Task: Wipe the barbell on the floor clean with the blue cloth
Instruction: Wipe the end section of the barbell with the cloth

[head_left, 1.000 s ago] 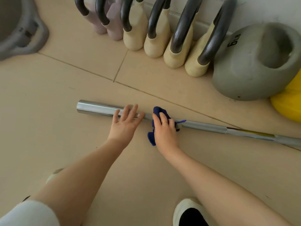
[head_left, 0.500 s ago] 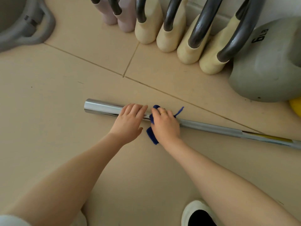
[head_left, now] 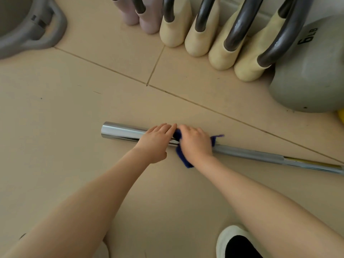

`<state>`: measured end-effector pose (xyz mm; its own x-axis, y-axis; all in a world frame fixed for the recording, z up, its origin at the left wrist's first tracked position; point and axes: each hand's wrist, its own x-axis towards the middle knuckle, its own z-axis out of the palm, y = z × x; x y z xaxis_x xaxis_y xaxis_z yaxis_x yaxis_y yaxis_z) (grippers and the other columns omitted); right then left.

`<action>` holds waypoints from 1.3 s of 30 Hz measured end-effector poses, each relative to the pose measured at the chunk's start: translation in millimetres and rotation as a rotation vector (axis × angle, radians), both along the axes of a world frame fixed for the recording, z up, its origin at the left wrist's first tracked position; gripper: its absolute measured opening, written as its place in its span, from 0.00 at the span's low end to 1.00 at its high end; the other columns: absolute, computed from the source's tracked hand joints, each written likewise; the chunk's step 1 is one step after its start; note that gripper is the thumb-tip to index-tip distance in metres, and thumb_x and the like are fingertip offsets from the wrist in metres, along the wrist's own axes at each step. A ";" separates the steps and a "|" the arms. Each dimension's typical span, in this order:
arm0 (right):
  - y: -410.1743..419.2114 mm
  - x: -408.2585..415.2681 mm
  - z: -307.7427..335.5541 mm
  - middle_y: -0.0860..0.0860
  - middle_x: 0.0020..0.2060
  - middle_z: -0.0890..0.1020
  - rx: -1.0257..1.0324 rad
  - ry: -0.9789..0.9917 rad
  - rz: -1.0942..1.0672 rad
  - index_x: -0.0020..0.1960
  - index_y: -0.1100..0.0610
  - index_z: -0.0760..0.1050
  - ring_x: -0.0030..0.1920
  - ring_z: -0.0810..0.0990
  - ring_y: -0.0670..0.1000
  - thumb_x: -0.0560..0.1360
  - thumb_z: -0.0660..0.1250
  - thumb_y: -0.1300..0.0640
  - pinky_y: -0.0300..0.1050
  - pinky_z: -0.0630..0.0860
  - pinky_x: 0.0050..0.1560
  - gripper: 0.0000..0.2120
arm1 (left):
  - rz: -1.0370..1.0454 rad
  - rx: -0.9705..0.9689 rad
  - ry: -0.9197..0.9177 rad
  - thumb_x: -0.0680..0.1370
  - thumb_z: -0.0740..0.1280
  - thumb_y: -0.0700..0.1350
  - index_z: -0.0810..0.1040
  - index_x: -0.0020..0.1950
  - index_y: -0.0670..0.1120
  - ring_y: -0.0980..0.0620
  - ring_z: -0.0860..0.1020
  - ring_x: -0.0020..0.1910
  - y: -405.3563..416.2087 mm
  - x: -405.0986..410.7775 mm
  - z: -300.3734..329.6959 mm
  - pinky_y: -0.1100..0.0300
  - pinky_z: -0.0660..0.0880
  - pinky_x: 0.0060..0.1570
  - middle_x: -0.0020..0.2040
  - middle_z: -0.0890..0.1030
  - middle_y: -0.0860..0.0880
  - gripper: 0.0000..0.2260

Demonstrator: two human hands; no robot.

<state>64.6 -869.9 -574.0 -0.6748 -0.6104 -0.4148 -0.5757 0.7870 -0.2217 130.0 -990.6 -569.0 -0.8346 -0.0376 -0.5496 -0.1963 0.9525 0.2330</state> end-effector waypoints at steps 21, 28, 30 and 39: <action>43.8 -20.0 5.1 0.55 0.52 0.79 0.086 -0.017 0.225 0.54 0.56 0.71 0.53 0.75 0.60 0.76 0.57 0.60 0.51 0.68 0.51 0.08 | 0.019 -0.122 0.076 0.73 0.67 0.39 0.63 0.70 0.47 0.48 0.61 0.71 14.6 13.9 1.9 0.56 0.58 0.68 0.73 0.61 0.48 0.27; 44.3 -24.6 0.7 0.56 0.48 0.81 0.075 -0.041 0.050 0.52 0.56 0.73 0.49 0.77 0.60 0.75 0.57 0.63 0.49 0.68 0.46 0.09 | 0.028 -0.147 0.160 0.69 0.69 0.33 0.69 0.68 0.50 0.42 0.70 0.64 22.8 18.8 1.0 0.51 0.66 0.63 0.69 0.68 0.42 0.29; 34.5 -15.8 -2.5 0.55 0.48 0.81 0.002 -0.043 0.076 0.53 0.55 0.72 0.50 0.77 0.60 0.76 0.57 0.62 0.50 0.68 0.46 0.08 | 0.031 -0.169 0.151 0.70 0.69 0.34 0.70 0.67 0.49 0.42 0.69 0.65 25.6 18.2 3.8 0.51 0.65 0.63 0.69 0.67 0.42 0.27; 136.0 -51.0 15.9 0.52 0.50 0.80 0.304 0.060 0.022 0.52 0.52 0.72 0.53 0.75 0.56 0.69 0.68 0.56 0.50 0.65 0.50 0.12 | 0.072 -0.244 0.079 0.75 0.62 0.39 0.61 0.73 0.47 0.42 0.50 0.76 46.9 15.4 3.0 0.46 0.44 0.73 0.76 0.56 0.42 0.26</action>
<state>13.6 -733.9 -558.1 -0.6915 -0.4794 -0.5403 -0.5986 0.7990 0.0572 145.4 -943.7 -566.0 -0.8650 -0.2222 -0.4499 -0.2562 0.9665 0.0153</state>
